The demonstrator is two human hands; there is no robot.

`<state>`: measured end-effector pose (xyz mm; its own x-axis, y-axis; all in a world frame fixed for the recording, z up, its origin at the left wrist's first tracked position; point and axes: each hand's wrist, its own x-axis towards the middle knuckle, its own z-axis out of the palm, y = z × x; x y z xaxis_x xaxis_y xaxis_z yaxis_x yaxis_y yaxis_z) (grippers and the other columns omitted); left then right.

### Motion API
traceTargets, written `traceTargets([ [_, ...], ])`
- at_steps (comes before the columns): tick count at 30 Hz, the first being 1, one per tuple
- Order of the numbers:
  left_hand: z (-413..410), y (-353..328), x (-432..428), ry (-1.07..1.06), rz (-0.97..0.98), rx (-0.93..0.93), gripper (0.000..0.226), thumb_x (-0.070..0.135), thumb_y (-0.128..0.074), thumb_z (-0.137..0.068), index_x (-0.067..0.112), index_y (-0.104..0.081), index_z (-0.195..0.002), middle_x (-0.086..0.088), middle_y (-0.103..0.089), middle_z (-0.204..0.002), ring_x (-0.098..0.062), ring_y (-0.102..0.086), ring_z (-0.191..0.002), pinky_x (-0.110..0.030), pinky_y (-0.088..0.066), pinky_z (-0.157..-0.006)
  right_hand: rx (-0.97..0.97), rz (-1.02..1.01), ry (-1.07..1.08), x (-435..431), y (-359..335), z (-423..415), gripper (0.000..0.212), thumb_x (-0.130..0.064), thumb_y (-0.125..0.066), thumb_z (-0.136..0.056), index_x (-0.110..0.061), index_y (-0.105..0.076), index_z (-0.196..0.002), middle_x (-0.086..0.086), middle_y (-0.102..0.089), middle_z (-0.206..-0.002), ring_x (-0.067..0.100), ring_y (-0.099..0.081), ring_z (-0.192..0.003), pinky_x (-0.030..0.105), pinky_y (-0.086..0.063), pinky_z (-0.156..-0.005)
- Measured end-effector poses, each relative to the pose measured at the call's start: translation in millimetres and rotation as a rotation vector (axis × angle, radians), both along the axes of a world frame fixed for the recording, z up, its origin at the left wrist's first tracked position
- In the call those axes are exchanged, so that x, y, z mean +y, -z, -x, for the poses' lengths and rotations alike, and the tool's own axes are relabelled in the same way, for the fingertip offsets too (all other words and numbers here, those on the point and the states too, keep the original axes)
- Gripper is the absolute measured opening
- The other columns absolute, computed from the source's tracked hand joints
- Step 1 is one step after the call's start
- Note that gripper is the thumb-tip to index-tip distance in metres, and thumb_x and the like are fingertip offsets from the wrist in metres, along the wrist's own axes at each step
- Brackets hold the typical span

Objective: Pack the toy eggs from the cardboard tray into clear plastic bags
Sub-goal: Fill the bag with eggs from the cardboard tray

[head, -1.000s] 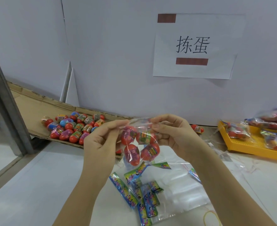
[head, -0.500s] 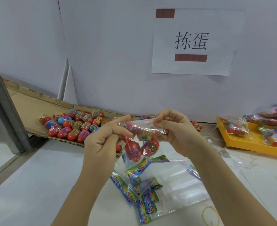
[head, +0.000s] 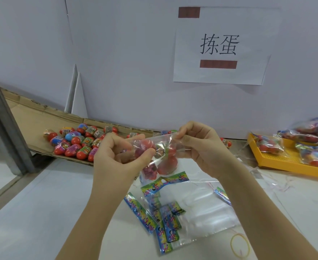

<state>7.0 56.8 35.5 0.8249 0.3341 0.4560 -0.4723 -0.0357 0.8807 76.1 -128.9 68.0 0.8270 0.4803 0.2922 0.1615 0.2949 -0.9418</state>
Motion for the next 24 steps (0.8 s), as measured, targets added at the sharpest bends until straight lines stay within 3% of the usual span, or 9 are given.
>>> traceTargets([
  [2,1,-3,4,0.096,0.028,0.1,0.06,0.036,-0.084,-0.05,0.025,-0.056,-0.102,-0.004,-0.076,-0.084,-0.02,-0.074,-0.074,-0.025,-0.058,-0.063,-0.016,0.002,0.004,-2,0,-1,0.03,0.002,-0.062,-0.081,-0.02,-0.07,-0.064,0.001,-0.07,-0.07,0.014,-0.068,-0.061,0.026,-0.057,-0.056],
  [4,0,-4,6,0.154,-0.033,0.169,0.063,0.042,-0.082,-0.051,0.033,-0.063,-0.111,-0.007,-0.076,-0.079,-0.026,-0.073,-0.075,-0.035,-0.06,-0.066,-0.037,-0.003,-0.009,-3,0,-2,0.03,0.002,-0.062,-0.082,-0.022,-0.071,-0.066,0.0,-0.07,-0.071,0.014,-0.068,-0.062,0.026,-0.057,-0.058],
  [6,0,-4,7,0.189,-0.036,0.146,0.047,0.041,-0.082,-0.054,0.033,-0.074,-0.1,-0.008,-0.076,-0.081,-0.035,-0.072,-0.078,-0.045,-0.059,-0.072,-0.033,-0.021,-0.025,-3,0,-2,0.02,-0.005,-0.067,-0.079,-0.022,-0.074,-0.074,0.001,-0.071,-0.074,0.015,-0.069,-0.064,0.029,-0.059,-0.062],
  [9,2,-6,7,0.163,0.035,0.053,0.034,0.036,-0.082,-0.057,0.033,-0.078,-0.091,-0.004,-0.077,-0.086,-0.024,-0.074,-0.078,-0.03,-0.061,-0.07,0.053,-0.118,-0.018,-4,-1,-4,0.03,-0.002,-0.055,-0.087,-0.02,-0.075,-0.099,0.005,-0.071,-0.088,0.02,-0.07,-0.073,0.032,-0.058,-0.07],
  [11,2,-7,8,0.146,0.051,0.022,0.034,0.034,-0.082,-0.057,0.032,-0.078,-0.091,-0.003,-0.077,-0.088,-0.02,-0.075,-0.081,-0.028,-0.06,-0.069,0.043,-0.127,0.006,-7,-2,-5,0.034,-0.007,-0.059,-0.088,-0.025,-0.067,-0.116,0.006,-0.069,-0.1,0.023,-0.069,-0.087,0.031,-0.057,-0.08],
  [15,2,-8,3,0.114,0.028,0.022,0.039,0.032,-0.084,-0.052,0.029,-0.078,-0.091,-0.007,-0.076,-0.078,-0.018,-0.071,-0.07,-0.027,-0.06,-0.065,-0.164,0.239,0.023,-12,-5,-2,0.069,-0.024,-0.084,-0.064,-0.047,-0.057,-0.123,0.001,-0.064,-0.119,0.021,-0.067,-0.1,0.031,-0.054,-0.083],
  [18,3,-8,0,0.113,-0.01,0.027,0.041,0.033,-0.083,-0.05,0.035,-0.078,-0.091,-0.022,-0.064,-0.064,-0.027,-0.056,-0.061,-0.036,-0.056,-0.061,-0.212,0.3,-0.004,-12,-5,-2,0.052,-0.019,-0.083,-0.063,-0.033,-0.069,-0.112,0.001,-0.071,-0.111,0.023,-0.068,-0.093,0.036,-0.055,-0.084],
  [20,5,-10,0,0.134,-0.021,0.015,0.042,0.033,-0.083,-0.049,0.038,-0.078,-0.09,-0.026,-0.064,-0.068,-0.03,-0.055,-0.062,-0.034,-0.056,-0.059,-0.229,0.331,0.0,-15,-5,-3,0.042,-0.018,-0.083,-0.063,-0.018,-0.074,-0.104,0.005,-0.073,-0.106,0.027,-0.068,-0.088,0.041,-0.055,-0.088],
  [24,7,-11,-1,0.224,0.006,-0.034,0.044,0.025,-0.084,-0.047,0.027,-0.078,-0.09,-0.006,-0.077,-0.086,-0.023,-0.074,-0.075,-0.025,-0.059,-0.064,-0.198,0.293,-0.028,-24,-2,-7,0.029,-0.014,-0.078,-0.07,-0.01,-0.076,-0.098,0.02,-0.072,-0.103,0.03,-0.069,-0.092,0.041,-0.055,-0.09],
])
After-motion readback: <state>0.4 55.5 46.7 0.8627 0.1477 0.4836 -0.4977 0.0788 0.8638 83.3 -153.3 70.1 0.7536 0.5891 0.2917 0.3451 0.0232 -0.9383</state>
